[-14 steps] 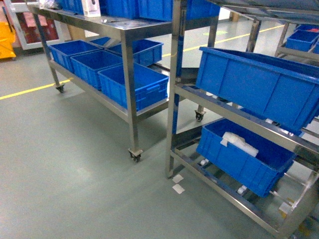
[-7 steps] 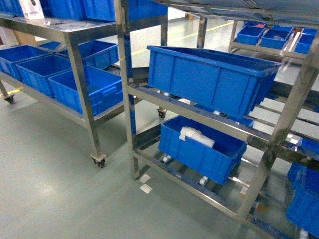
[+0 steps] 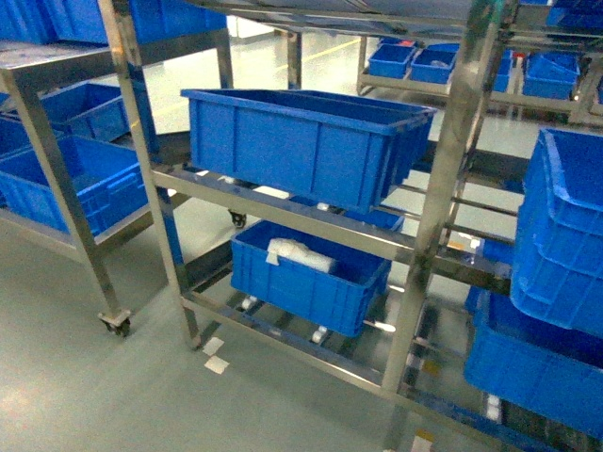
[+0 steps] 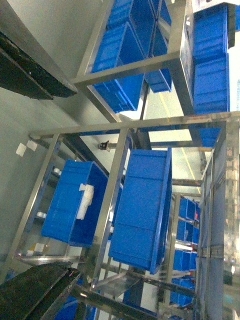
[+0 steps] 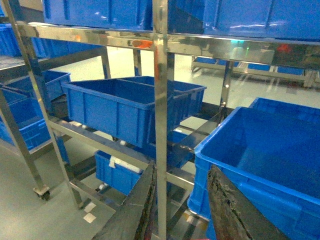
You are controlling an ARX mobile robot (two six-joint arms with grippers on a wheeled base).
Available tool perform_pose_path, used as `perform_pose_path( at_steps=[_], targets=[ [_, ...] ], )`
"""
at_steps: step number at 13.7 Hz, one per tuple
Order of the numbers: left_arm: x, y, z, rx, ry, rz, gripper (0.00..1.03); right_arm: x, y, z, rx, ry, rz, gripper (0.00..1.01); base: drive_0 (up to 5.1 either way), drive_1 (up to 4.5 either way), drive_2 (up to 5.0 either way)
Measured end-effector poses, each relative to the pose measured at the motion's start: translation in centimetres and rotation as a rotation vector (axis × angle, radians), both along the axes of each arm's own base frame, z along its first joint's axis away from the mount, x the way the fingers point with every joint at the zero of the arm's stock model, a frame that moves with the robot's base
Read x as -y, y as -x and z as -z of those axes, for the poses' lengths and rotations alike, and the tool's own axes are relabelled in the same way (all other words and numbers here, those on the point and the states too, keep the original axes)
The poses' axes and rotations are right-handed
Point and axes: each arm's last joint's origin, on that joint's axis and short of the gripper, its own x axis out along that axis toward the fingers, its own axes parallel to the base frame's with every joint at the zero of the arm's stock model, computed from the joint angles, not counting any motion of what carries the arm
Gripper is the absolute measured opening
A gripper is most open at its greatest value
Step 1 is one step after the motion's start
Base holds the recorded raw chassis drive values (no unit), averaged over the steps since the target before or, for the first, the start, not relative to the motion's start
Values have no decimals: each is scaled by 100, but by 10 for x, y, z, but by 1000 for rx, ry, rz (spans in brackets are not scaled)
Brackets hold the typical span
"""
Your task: Pick red block from blue box to shelf
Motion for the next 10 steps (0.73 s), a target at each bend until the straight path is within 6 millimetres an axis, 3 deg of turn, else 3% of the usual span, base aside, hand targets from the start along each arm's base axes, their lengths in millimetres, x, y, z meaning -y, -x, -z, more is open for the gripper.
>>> perform_pose_path(
  at_steps=[7, 10],
  targets=[
    [0, 0, 0, 0, 0, 0, 98, 0, 0, 0, 0, 0, 0, 25, -159, -159, -159],
    [0, 0, 0, 0, 0, 0, 98, 0, 0, 0, 0, 0, 0, 25, -171, 244, -586]
  ],
)
